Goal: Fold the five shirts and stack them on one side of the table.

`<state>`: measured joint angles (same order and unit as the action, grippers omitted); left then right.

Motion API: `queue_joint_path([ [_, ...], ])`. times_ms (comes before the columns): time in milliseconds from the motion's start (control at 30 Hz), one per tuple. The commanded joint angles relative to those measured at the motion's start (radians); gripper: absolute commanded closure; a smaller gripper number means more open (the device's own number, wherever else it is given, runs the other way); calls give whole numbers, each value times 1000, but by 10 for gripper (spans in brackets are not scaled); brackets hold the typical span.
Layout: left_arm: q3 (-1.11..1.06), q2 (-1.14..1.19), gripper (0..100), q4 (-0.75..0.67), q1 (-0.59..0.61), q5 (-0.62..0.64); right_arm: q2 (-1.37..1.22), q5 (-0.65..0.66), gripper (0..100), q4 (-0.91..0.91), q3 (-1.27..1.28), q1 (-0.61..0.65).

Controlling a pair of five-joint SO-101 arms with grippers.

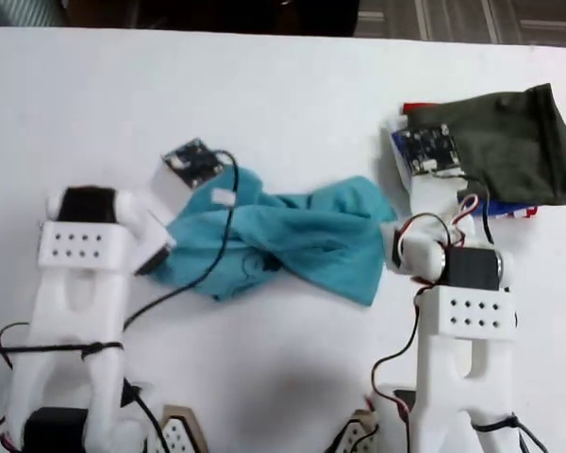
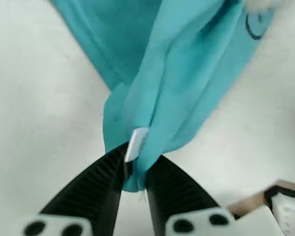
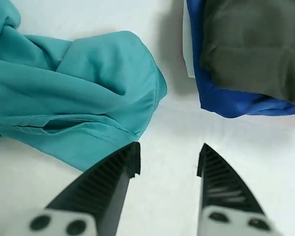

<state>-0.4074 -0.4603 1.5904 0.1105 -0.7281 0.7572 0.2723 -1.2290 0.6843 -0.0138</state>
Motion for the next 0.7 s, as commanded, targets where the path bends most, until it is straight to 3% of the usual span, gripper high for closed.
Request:
queue_joint_path([
  [0, 125, -29, 974, 118, 12, 0, 19, -20, 801, -1, -6, -5],
  [233, 239, -25, 952, 147, 158, -11, 19, -20, 801, -2, -5, -5],
  [433, -54, -25, 779, 77, 173, -117, 18, -20, 801, -2, -5, 27],
  [667, -177, -26, 782, -41, 241, -121, -206, -95, 800, 18, -12, 143],
])
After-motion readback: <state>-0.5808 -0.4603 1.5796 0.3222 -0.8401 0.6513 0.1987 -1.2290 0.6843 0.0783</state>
